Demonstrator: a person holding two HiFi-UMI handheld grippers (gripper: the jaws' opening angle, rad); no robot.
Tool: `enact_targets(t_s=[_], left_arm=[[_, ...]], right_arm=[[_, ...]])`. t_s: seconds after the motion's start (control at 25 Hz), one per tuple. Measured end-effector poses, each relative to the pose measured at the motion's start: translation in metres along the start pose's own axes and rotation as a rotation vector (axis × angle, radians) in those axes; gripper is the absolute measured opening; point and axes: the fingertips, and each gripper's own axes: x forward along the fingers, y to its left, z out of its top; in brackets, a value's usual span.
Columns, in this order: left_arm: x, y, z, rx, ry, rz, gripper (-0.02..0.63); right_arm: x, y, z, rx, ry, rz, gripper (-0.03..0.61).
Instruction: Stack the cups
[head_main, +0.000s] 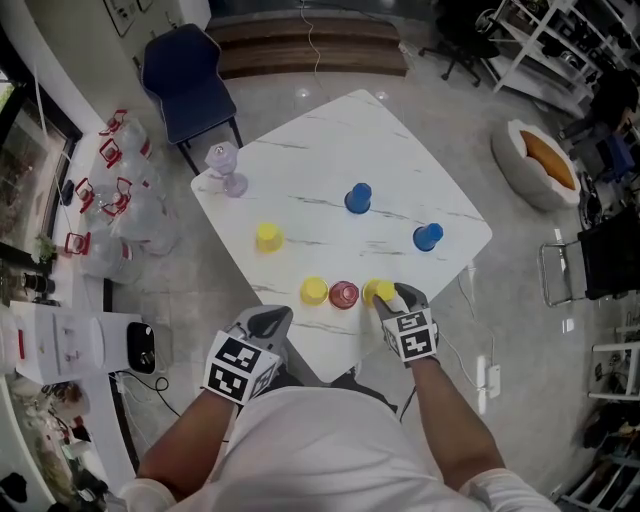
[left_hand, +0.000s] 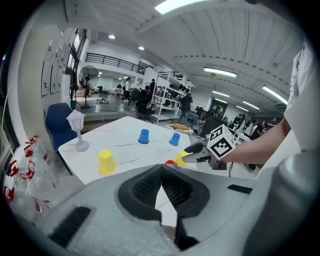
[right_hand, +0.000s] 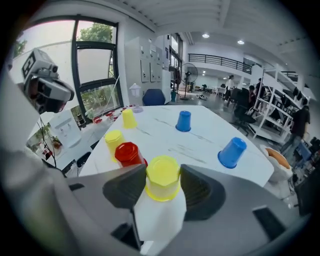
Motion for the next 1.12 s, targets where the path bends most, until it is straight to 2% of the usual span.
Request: enact_targets(t_s=[0.32, 0.4, 0.56, 0.84, 0.96, 1.12], left_arm=[[-0.004, -0.004, -0.006, 0.005, 0.005, -0.012, 0.009], [-0.006, -0.004, -0.007, 0.004, 0.006, -0.012, 0.009], [-0.008, -0.002, -0.007, -0.002, 0.000, -0.006, 0.009], [-0.013, 0.002, -0.007, -0.016, -0.017, 0.011, 0.009], [-0.016, 0.007, -0.009, -0.029, -0.024, 0.026, 0.009], [-0.023, 0.013, -0.013, -0.050, -0.038, 0.047, 0.009]], right_arm=[[0.002, 0.017, -0.010, -0.010, 0.014, 0.012, 0.224], [0.002, 0.020, -0.010, -0.002, 0.018, 0.021, 0.261], [-0.008, 0.020, 0.003, 0.004, -0.021, 0.021, 0.261], [-0.038, 0.018, 0.059, 0.005, -0.156, 0.016, 0.227], [-0.041, 0.032, 0.096, -0.002, -0.207, 0.056, 0.218], [-0.029, 0.066, 0.145, -0.064, -0.226, 0.132, 0.218]])
